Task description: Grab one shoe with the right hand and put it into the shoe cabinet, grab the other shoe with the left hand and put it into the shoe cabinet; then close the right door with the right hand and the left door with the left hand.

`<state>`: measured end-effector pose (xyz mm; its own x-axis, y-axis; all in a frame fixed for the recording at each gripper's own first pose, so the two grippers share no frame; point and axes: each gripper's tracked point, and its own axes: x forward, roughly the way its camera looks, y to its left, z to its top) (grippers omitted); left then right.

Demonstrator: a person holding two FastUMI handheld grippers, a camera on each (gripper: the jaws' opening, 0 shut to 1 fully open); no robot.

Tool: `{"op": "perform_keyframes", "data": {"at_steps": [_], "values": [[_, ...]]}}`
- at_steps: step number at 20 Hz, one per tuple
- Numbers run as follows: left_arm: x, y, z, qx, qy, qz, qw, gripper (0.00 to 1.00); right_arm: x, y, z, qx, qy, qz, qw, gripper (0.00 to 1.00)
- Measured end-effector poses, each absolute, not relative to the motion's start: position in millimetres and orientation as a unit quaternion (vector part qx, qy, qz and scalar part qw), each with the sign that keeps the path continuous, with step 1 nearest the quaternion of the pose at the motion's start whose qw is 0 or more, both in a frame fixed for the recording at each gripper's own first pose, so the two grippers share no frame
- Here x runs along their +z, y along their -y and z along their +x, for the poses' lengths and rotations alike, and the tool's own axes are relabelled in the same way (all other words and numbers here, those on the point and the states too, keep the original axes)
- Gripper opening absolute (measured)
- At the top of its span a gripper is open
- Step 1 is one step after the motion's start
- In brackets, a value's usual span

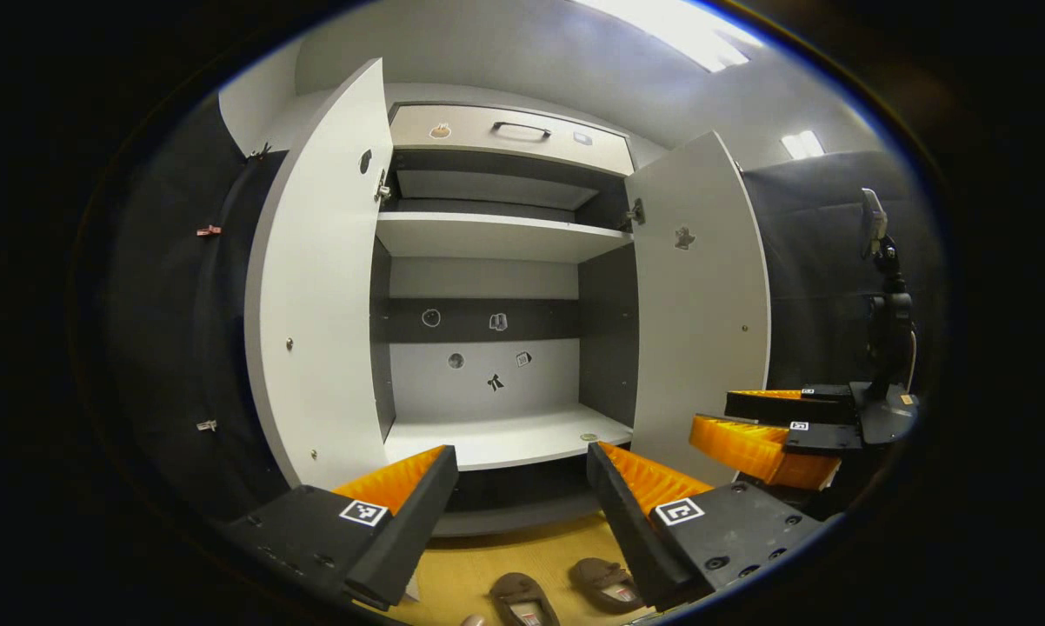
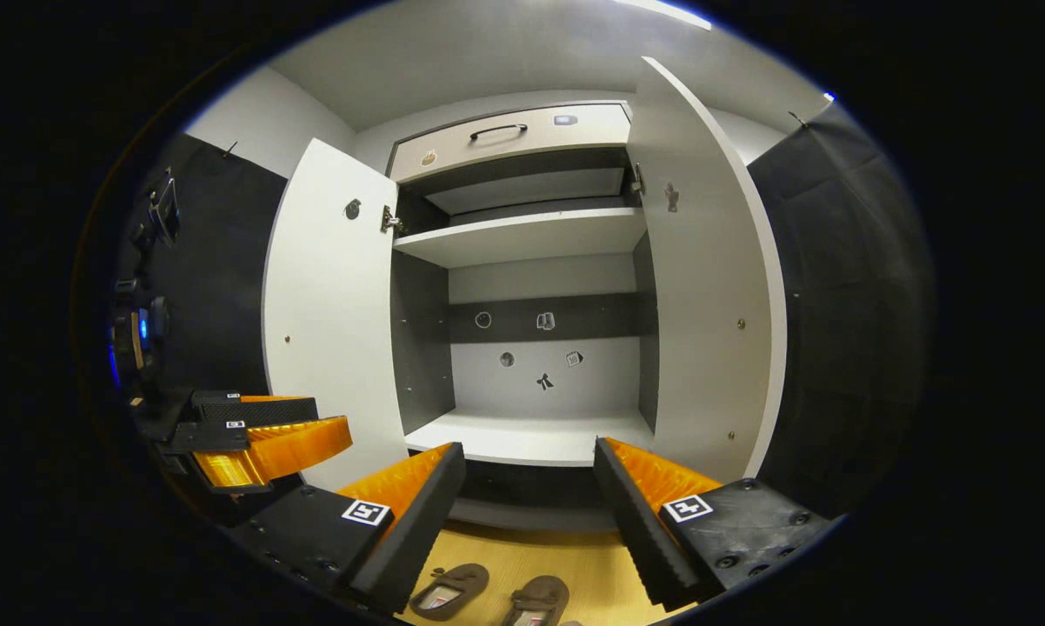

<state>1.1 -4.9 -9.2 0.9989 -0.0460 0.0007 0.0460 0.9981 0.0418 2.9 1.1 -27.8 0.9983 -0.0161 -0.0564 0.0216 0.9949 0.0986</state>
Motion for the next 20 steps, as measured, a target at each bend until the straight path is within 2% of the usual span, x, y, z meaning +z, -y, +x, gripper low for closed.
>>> {"op": "perform_keyframes", "data": {"at_steps": [4,8,14,20], "values": [[-31,4,1,-0.028,-0.017,0.022,0.999,0.93,-60,-6,-2,-0.013,-0.057,0.052,0.997,0.98],[-57,-2,0,-0.032,-0.03,-0.002,0.999,0.93,-125,-23,-11,-0.01,-0.121,0.059,0.991,1.0],[-86,-25,-8,-0.017,-0.06,-0.027,0.998,0.93,-211,-49,-23,-0.001,-0.196,0.054,0.979,0.98],[-90,-40,-17,-0.007,-0.056,-0.015,0.998,0.93,-324,-66,-49,-0.006,-0.311,0.088,0.946,0.99]]}}
